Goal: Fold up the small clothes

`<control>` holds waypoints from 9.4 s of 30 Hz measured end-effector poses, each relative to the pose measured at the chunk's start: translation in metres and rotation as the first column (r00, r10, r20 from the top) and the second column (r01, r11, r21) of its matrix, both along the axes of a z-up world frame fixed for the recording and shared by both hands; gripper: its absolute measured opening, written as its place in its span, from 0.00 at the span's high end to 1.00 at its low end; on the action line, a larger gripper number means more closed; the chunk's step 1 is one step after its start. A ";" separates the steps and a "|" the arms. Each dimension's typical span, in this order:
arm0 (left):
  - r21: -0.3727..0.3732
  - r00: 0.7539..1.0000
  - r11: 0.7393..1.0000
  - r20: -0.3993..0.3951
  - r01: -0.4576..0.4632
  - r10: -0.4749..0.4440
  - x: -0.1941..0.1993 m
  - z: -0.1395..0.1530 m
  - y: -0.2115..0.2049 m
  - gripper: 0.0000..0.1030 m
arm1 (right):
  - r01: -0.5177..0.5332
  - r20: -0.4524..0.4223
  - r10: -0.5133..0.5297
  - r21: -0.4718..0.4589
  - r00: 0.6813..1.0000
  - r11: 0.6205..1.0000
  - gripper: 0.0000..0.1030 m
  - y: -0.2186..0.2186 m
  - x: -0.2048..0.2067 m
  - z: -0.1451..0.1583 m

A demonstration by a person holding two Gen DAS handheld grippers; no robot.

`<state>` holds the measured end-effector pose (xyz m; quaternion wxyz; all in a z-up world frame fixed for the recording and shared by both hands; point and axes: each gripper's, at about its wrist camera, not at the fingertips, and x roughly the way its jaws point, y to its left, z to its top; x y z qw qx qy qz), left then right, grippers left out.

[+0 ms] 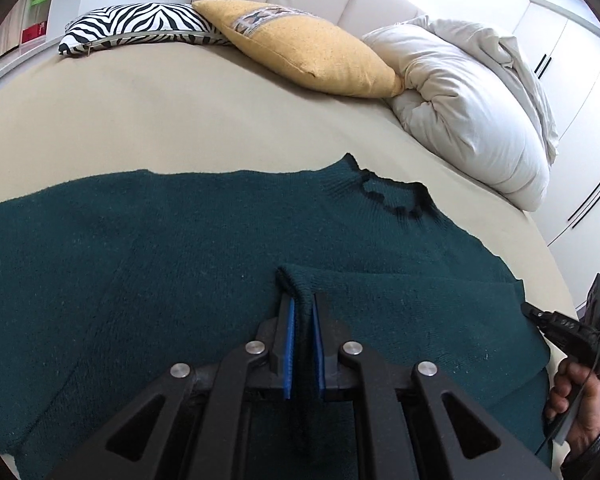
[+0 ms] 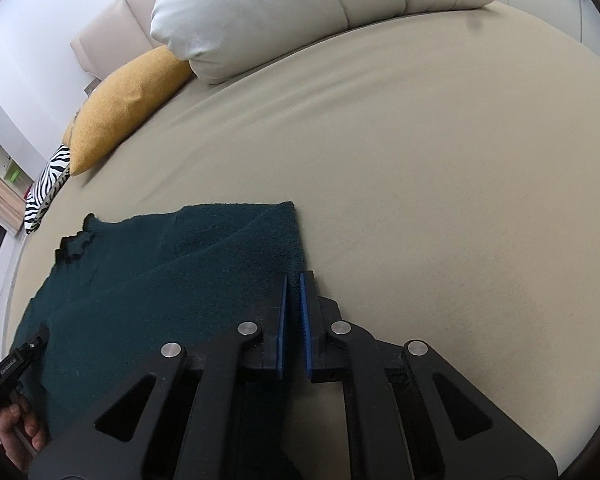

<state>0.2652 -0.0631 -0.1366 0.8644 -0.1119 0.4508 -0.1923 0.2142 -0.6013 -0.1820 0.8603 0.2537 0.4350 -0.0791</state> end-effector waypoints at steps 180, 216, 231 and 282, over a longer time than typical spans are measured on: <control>-0.099 0.965 0.994 -0.261 -0.044 0.017 -0.307 0.023 0.176 0.37 | -0.223 0.096 0.208 0.187 0.973 0.957 0.46 0.079 -0.329 0.067; -0.196 0.938 0.980 -0.331 0.041 -0.105 -0.337 0.008 0.167 0.93 | -0.160 -0.196 0.224 0.297 0.955 0.941 0.67 0.010 -0.428 0.040; -0.351 0.960 0.936 -0.251 0.029 -0.124 -0.330 0.043 0.176 0.94 | -0.227 -0.024 0.245 0.304 0.969 0.925 0.94 0.024 -0.427 0.075; -0.420 0.959 0.877 -0.249 -0.233 0.136 0.068 0.000 0.133 0.90 | 0.029 0.053 -0.042 0.215 0.998 0.976 0.91 -0.026 0.055 0.022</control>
